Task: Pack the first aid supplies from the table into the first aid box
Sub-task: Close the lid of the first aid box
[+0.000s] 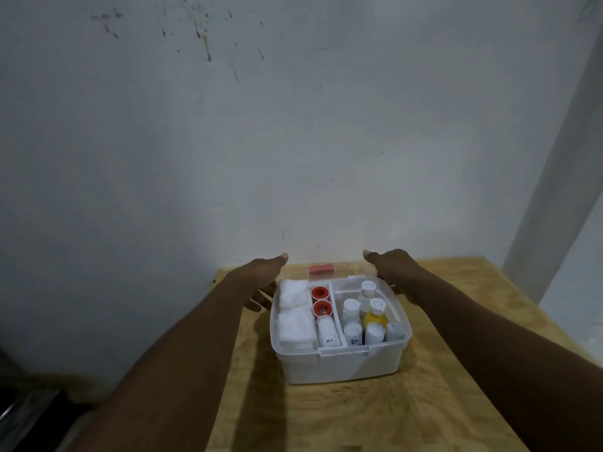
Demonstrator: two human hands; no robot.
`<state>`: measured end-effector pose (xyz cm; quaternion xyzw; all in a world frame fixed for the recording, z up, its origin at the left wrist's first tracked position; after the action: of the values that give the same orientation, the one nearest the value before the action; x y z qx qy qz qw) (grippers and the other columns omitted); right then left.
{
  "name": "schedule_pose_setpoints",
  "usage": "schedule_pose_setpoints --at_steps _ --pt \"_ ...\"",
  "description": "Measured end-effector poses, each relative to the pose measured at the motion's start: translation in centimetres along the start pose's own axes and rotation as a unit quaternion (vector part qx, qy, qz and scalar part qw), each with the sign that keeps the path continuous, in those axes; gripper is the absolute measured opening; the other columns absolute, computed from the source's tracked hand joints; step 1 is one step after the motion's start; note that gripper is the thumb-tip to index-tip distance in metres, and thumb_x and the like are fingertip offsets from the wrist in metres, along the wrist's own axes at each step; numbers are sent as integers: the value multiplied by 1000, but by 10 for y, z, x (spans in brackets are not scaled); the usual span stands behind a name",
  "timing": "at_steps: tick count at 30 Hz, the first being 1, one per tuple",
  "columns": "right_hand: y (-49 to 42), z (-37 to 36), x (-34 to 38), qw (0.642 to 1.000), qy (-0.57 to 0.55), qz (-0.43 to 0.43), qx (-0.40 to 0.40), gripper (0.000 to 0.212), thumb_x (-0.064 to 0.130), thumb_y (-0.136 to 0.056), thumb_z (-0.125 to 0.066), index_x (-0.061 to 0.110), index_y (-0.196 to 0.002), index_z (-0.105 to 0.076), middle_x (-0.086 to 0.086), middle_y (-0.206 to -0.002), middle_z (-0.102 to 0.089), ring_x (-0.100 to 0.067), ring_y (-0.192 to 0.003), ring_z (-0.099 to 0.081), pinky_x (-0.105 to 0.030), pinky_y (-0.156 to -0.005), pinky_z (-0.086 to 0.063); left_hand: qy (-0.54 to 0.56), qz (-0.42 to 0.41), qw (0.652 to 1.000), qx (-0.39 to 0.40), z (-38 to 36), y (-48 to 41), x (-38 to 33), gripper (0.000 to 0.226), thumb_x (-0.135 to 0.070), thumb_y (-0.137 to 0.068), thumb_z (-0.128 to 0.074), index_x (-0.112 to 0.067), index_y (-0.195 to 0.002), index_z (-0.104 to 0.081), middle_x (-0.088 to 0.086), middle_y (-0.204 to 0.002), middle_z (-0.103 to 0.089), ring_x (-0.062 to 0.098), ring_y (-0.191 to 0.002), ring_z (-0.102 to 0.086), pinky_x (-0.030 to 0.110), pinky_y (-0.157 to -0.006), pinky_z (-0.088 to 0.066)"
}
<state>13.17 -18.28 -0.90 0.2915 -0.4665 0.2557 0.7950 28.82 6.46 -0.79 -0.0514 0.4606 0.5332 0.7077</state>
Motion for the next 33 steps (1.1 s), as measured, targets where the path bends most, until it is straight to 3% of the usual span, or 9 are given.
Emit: schedule_pose_setpoints --at_steps 4,6,11,16,20,27,30,33 --pt "7 7 14 999 -32 29 -18 47 43 -89 -63 -3 -92 -61 -18 -87 -63 -28 -75 -61 -42 -75 -54 9 -12 1000 -5 4 3 -4 74 -70 -94 -38 -5 -120 -60 14 -108 -69 30 -90 -67 40 -82 -54" --pt "13 12 22 998 -45 44 -21 44 42 -90 -63 -2 -96 -62 -18 -91 -65 -30 -82 -63 -45 -81 -54 17 -18 1000 -9 7 7 -6 77 -72 -93 -35 -4 -120 -60 13 -108 -71 29 -91 -69 38 -79 -53" --pt "30 25 38 994 -70 77 -44 31 43 -94 -55 15 -82 -58 -19 -105 -69 -35 -102 -65 -42 -80 -52 43 -38 998 -35 20 24 -17 81 -74 -94 -23 -7 -121 -59 11 -116 -68 31 -103 -65 45 -96 -50" --pt "46 39 40 992 -102 56 -47 47 46 -100 -35 9 -115 -60 -17 -107 -70 -27 -92 -64 -36 -71 -43 68 -38 997 -28 29 44 -18 94 -83 -86 -12 -8 -117 -60 11 -118 -66 33 -106 -63 46 -99 -49" --pt "62 49 35 993 -91 60 -42 58 53 -100 -28 8 -118 -59 -15 -107 -71 -27 -96 -64 -39 -78 -42 70 -35 997 -13 33 56 -9 98 -90 -80 -10 -11 -104 -64 10 -112 -70 33 -104 -65 50 -103 -47" --pt "83 49 16 997 -7 72 -11 50 53 -98 -39 10 -104 -64 -9 -93 -75 -25 -94 -65 -38 -79 -45 -14 -28 999 43 19 77 6 101 -86 -84 -12 -7 -112 -69 10 -117 -69 33 -108 -64 51 -105 -46" --pt "88 43 18 992 54 116 -15 39 43 -96 -52 7 -99 -66 -10 -103 -72 -23 -91 -64 -37 -78 -48 -33 -37 998 35 15 79 6 92 -82 -88 -15 -9 -115 -65 11 -122 -66 32 -109 -63 51 -105 -47" --pt "93 39 30 962 183 189 -77 41 46 -94 -54 11 -113 -64 -7 -116 -67 -23 -105 -61 -36 -86 -49 -44 -64 997 -13 13 79 -1 86 -77 -91 -20 -11 -131 -57 13 -136 -58 33 -117 -58 48 -104 -46"
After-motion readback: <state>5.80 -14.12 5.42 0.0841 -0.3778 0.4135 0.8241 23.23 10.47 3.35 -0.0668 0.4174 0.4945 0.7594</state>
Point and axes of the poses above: each hand's wrist, its own y-axis away from the middle knuckle, its own z-axis out of the back of the hand, x = y × z, the point moved 9 cm from there along -y, towards the middle knuckle
